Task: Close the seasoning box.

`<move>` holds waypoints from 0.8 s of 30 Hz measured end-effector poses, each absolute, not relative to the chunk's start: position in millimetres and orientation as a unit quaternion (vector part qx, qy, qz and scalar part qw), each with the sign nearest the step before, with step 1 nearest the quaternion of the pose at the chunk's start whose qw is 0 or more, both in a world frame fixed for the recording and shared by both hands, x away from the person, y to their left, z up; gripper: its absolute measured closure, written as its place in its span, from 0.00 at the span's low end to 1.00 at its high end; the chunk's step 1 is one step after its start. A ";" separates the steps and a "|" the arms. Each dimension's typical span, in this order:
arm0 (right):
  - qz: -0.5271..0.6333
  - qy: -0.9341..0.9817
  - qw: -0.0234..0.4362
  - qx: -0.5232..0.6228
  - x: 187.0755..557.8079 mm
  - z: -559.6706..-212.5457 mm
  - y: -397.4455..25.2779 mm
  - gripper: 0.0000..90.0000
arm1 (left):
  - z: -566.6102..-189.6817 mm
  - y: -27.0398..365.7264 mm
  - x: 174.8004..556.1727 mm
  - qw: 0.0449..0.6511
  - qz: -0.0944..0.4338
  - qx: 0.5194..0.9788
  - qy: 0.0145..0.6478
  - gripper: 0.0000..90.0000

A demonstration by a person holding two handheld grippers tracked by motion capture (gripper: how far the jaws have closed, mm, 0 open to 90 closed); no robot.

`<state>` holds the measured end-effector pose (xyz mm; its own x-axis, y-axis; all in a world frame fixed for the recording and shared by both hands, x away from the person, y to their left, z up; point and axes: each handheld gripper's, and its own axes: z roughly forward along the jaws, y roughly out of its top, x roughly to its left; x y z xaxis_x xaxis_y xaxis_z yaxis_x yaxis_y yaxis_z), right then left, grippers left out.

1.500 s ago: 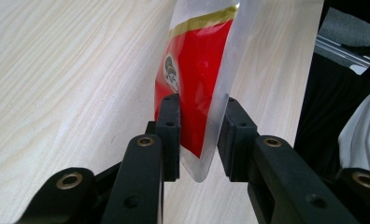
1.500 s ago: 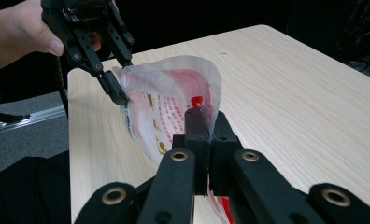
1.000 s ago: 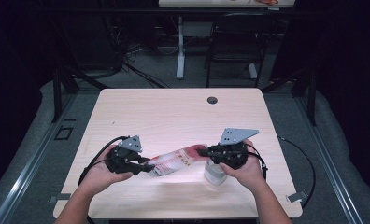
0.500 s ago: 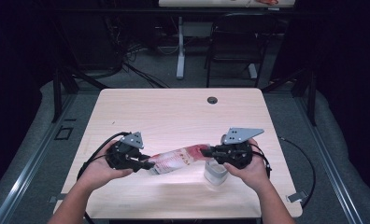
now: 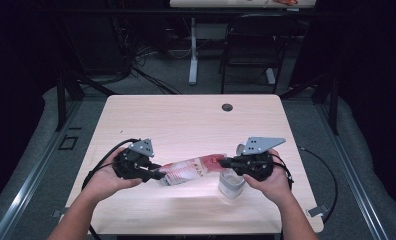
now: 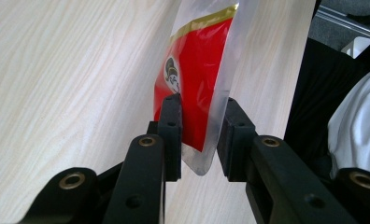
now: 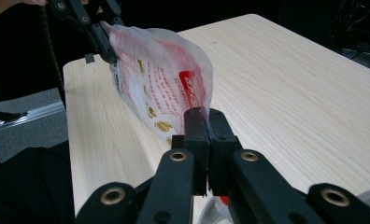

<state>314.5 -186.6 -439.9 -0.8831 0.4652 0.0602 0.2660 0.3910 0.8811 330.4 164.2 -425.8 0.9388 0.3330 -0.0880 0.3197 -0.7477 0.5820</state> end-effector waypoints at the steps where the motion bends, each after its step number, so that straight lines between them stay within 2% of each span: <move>1: 0.505 0.828 0.098 0.221 314.8 -439.9 -187.3 1.00 | -424.4 163.7 330.5 0.309 0.011 0.935 0.173 0.82; 24: 0.513 0.820 0.092 0.237 317.1 -441.1 -195.8 1.00 | -404.7 155.1 333.4 0.295 0.013 0.940 0.170 0.83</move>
